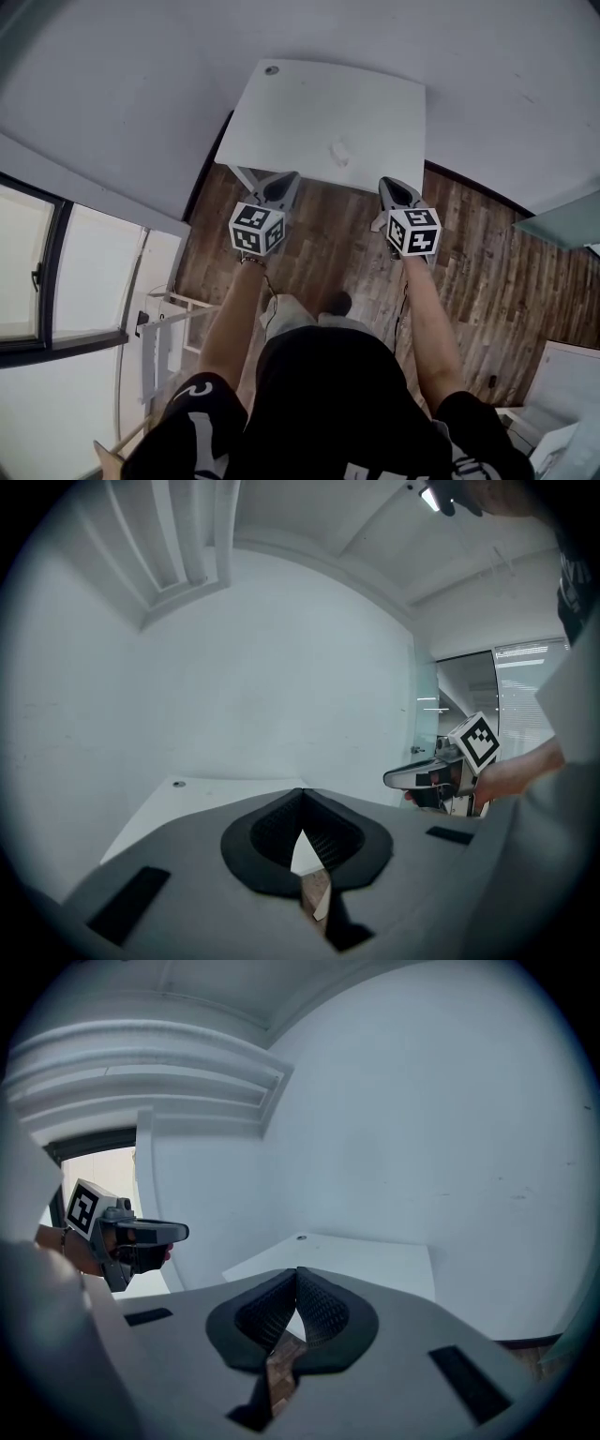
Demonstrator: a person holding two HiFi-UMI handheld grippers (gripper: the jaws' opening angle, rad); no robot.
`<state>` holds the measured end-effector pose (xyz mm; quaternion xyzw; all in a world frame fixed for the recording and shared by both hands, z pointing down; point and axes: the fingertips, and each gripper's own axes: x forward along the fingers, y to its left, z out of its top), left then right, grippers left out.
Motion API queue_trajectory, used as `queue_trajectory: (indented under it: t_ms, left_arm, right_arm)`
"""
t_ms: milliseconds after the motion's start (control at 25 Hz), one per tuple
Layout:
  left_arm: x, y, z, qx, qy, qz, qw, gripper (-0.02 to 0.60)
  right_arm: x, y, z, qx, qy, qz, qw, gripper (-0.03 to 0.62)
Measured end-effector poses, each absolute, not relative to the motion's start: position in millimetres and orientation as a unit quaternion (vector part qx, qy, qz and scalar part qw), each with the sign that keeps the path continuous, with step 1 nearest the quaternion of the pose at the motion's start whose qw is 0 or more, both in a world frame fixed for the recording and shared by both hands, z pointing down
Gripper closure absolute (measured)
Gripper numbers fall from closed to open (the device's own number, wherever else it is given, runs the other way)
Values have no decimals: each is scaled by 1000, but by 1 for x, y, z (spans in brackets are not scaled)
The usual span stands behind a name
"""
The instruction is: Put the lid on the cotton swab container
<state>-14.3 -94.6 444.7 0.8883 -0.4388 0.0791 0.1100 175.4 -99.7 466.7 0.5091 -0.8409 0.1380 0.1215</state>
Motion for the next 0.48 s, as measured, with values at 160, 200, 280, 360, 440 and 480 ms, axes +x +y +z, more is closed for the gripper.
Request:
queue_trajectory:
  t_ms: [160,200,280,360,440,480]
  left_arm:
    - [-17,-112,457,888,-438,78,120,557]
    - [-18,-117,460,888,-435,78,123,557]
    - [-21,-128,467,892,-427,81,127,557]
    - [-27,-144,470,896,-417,84,128,557]
    - [-31,-161,474,900,-407,85,131,557]
    - [-33,-171,475,902,-401,85,133,557]
  right_arm:
    - [169,-116,477,504,-842,142,131,580]
    - [167,-121,480,505,-841,144,133,580]
    - [161,-130,485,508,-837,149,135,580]
    - [154,-141,487,514,-833,152,136,580]
    - [148,-153,489,522,-828,153,138,580]
    - [146,-160,489,526,-825,155,140,580]
